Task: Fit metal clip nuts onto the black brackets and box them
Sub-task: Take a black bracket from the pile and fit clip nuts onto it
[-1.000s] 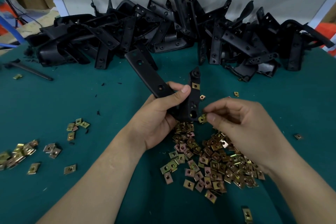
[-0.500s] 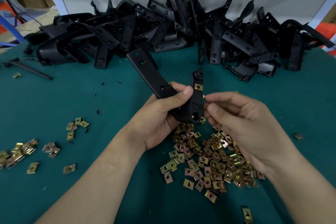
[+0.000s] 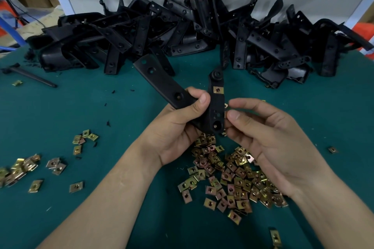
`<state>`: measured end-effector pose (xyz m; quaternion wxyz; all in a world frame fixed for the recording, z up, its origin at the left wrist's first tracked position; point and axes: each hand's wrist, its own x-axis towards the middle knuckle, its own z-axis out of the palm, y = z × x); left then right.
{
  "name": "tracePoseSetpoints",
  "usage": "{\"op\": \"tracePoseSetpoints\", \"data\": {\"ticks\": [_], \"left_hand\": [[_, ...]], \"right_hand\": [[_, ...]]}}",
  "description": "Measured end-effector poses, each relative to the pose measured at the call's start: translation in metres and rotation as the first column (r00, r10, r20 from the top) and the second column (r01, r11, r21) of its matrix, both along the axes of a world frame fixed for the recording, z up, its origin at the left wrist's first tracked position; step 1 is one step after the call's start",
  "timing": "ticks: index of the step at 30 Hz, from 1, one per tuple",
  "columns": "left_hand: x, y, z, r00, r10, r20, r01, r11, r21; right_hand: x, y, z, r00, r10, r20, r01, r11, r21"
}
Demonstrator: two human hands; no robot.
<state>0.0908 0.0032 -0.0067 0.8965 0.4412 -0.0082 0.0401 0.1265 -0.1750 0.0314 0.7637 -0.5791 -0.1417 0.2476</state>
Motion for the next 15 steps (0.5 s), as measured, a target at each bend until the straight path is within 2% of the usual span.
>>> {"op": "tracePoseSetpoints", "data": {"ticks": [7, 15], "left_hand": [[-0.0009, -0.0009, 0.0011, 1.0, -0.017, 0.022, 0.018, 0.999, -0.042], [-0.0006, -0.0037, 0.0006, 0.999, -0.028, 0.02, 0.028, 0.999, 0.023]], "right_hand": [[-0.0021, 0.0011, -0.0021, 0.999, 0.004, 0.042, -0.002, 0.999, -0.039], [-0.0028, 0.0022, -0.0082, 1.0, -0.016, 0.006, 0.017, 0.996, -0.087]]}}
